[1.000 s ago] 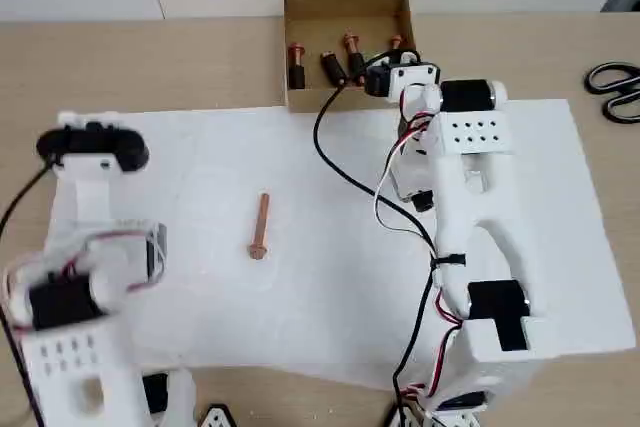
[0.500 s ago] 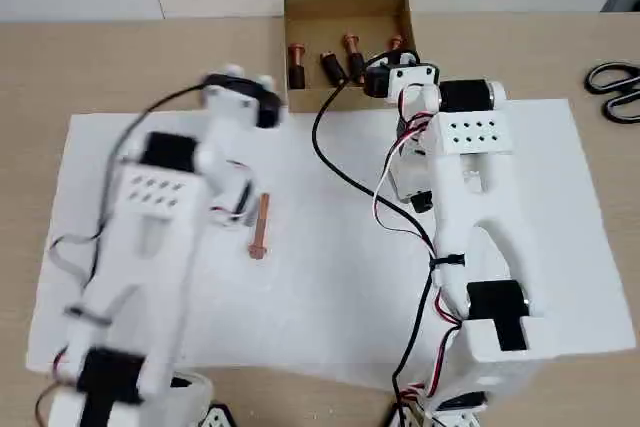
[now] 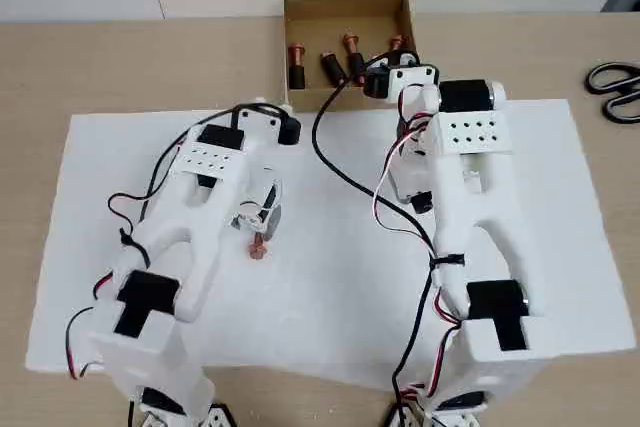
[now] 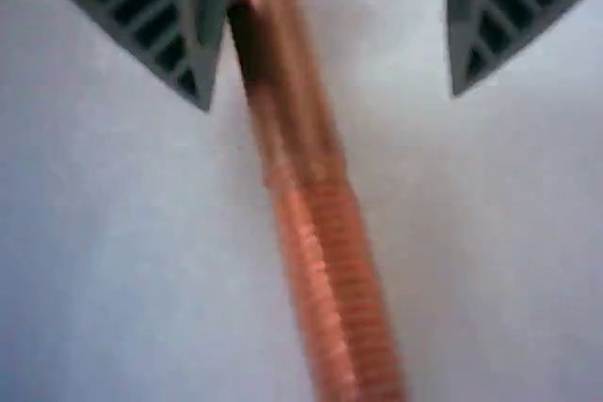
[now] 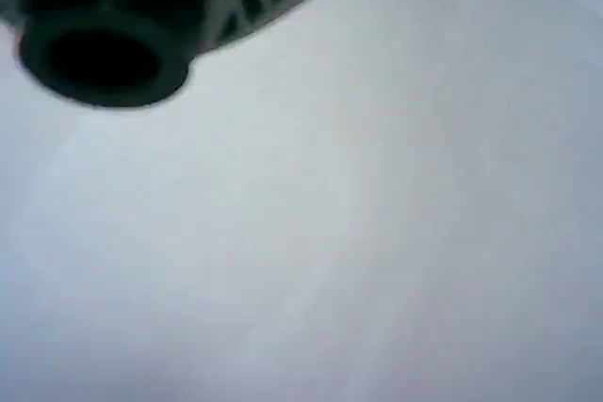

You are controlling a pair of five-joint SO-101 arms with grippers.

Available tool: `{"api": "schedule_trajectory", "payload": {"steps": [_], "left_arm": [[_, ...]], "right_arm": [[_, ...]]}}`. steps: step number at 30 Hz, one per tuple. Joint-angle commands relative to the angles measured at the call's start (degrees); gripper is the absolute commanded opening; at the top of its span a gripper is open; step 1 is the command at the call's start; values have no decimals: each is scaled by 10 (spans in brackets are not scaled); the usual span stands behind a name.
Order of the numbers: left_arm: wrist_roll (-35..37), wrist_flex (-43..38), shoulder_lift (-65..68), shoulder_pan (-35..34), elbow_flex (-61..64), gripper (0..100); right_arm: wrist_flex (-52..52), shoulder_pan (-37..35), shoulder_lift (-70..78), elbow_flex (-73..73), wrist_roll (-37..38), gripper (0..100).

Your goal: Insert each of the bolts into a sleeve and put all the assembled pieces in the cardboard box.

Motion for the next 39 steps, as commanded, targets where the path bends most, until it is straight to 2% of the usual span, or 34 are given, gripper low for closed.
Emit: {"api": "schedule_trajectory", "payload": {"steps": [1,10,14,20,25,29,36,39], "left_arm": [[3,-18,9,4,-26,118],[3,-19,28,7,-26,9],[3,-18,27,7,-29,6],[-13,79,27,3,-131,6],[-142,176,27,-21,-219,6],[-232,197,27,-51,-239,6],[-550,197,32,-76,-240,6],[-655,196,33,-73,-240,6]], "right_arm": [[7,3,-36,-2,-8,18],[6,3,-36,-2,-8,18],[5,3,-34,-2,-8,18],[4,3,-32,-2,-8,18],[4,3,-32,-2,-8,18],[4,3,-33,-2,-8,18],[4,3,-32,-2,-8,18],[4,3,-32,-2,-8,18]]}}
